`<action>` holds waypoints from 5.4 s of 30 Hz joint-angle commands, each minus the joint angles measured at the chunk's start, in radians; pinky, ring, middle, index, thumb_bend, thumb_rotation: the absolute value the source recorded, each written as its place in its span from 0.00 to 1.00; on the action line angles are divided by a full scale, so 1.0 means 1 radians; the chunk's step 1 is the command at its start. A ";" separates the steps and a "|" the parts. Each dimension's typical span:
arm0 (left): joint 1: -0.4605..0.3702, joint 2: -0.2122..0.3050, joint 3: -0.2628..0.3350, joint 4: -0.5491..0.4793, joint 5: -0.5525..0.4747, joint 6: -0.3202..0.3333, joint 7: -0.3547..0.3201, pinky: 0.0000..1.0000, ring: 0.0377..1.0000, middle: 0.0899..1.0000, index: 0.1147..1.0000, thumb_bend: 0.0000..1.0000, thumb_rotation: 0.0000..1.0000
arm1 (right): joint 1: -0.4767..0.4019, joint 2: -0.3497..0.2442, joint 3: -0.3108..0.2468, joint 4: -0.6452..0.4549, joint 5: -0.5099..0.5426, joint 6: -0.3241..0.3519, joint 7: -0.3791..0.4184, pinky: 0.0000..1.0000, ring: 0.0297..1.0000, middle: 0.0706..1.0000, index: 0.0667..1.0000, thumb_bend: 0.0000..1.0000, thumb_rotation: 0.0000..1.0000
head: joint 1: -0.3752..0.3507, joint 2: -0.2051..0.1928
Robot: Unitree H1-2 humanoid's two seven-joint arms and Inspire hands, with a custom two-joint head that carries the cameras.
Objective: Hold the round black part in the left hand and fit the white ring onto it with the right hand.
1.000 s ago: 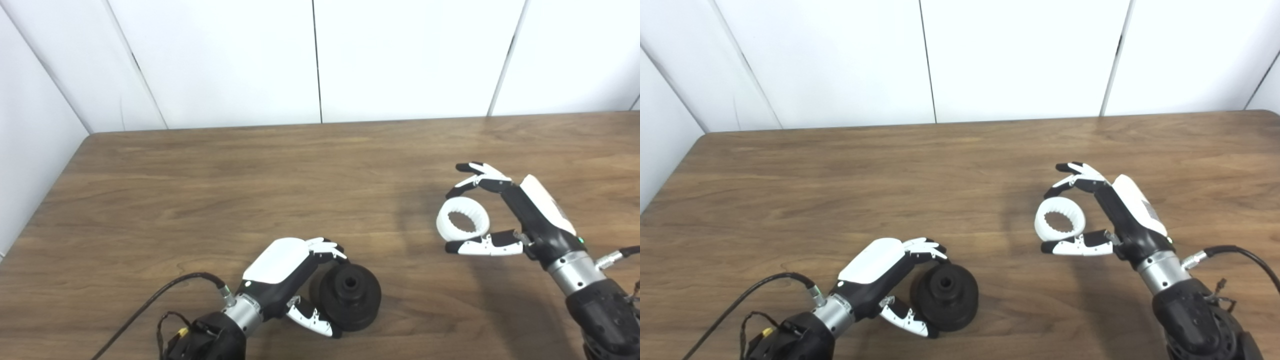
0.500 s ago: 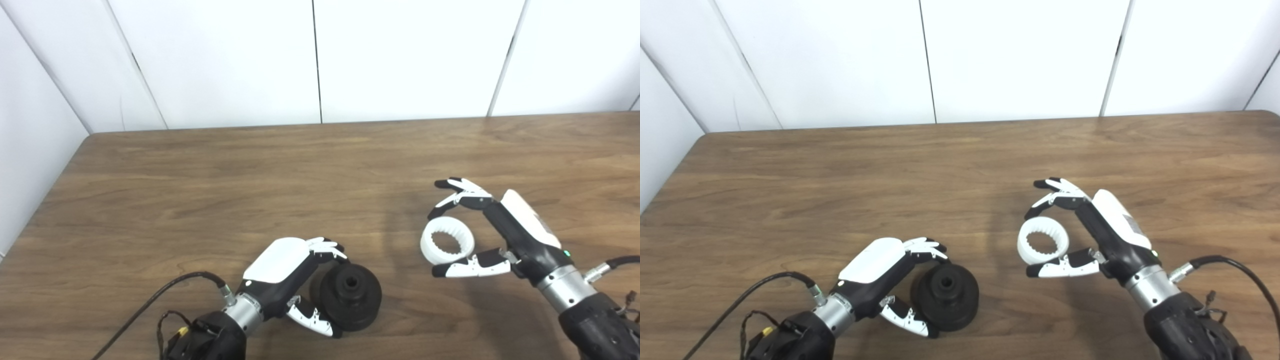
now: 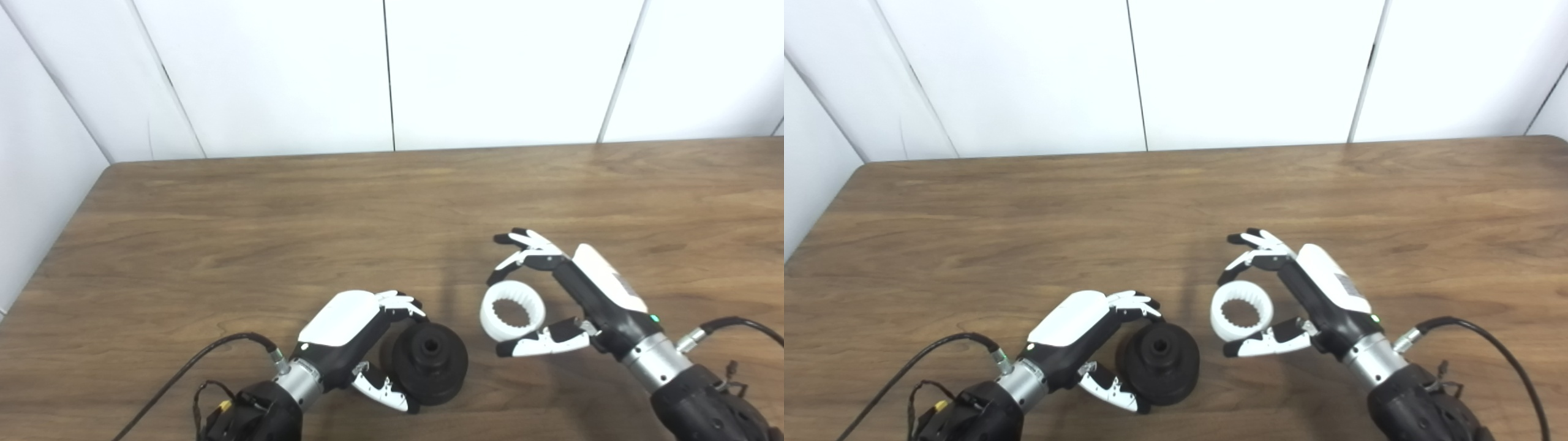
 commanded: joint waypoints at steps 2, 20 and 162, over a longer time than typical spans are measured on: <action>-0.021 -0.002 0.000 -0.007 0.008 -0.006 0.008 0.85 0.92 0.86 0.66 0.87 0.21 | -0.039 0.026 0.014 -0.027 -0.002 -0.032 -0.003 0.88 0.95 0.88 0.46 0.52 0.16 | 0.001 0.002; -0.019 -0.006 0.001 -0.007 0.005 -0.004 0.010 0.84 0.91 0.85 0.65 0.88 0.20 | -0.054 0.085 0.079 0.012 -0.038 -0.039 0.006 0.89 0.97 0.88 0.46 0.52 0.16 | -0.001 0.004; -0.036 -0.003 0.003 -0.024 0.027 0.038 -0.065 0.84 0.93 0.88 0.77 0.95 0.29 | -0.062 0.089 0.095 0.067 -0.039 0.035 0.089 0.91 0.97 0.91 0.69 1.00 0.38 | 0.027 0.022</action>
